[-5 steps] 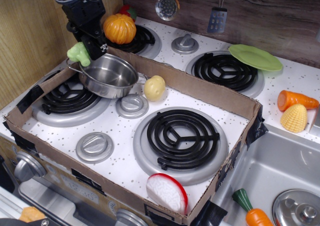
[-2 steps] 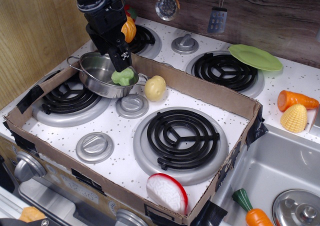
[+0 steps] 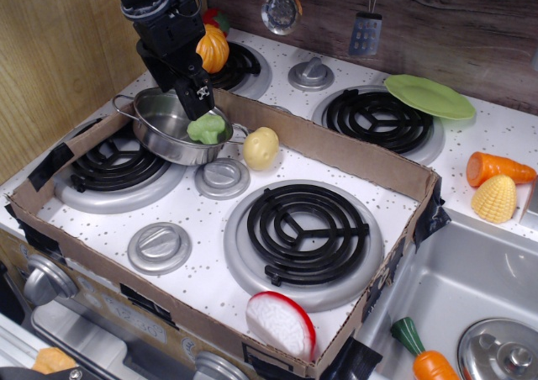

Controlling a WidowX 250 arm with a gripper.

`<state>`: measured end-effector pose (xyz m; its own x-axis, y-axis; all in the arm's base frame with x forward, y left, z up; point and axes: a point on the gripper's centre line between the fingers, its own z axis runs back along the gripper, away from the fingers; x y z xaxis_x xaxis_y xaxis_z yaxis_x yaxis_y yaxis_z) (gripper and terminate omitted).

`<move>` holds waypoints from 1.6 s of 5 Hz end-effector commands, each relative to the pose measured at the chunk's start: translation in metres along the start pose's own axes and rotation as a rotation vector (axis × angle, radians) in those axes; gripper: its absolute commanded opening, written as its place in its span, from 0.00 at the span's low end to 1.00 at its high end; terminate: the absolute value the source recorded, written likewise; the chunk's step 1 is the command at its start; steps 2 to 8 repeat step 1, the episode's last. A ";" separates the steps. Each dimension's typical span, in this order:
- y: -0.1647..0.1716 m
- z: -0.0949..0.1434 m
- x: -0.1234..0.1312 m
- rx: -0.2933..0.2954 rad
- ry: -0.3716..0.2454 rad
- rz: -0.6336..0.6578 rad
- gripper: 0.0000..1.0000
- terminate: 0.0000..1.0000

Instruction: Put broccoli in pot

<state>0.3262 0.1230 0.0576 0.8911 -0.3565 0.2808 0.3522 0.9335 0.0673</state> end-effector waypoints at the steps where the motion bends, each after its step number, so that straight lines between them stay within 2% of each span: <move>1: 0.003 0.021 0.011 0.048 -0.045 -0.009 1.00 1.00; 8: 0.003 0.021 0.011 0.048 -0.045 -0.009 1.00 1.00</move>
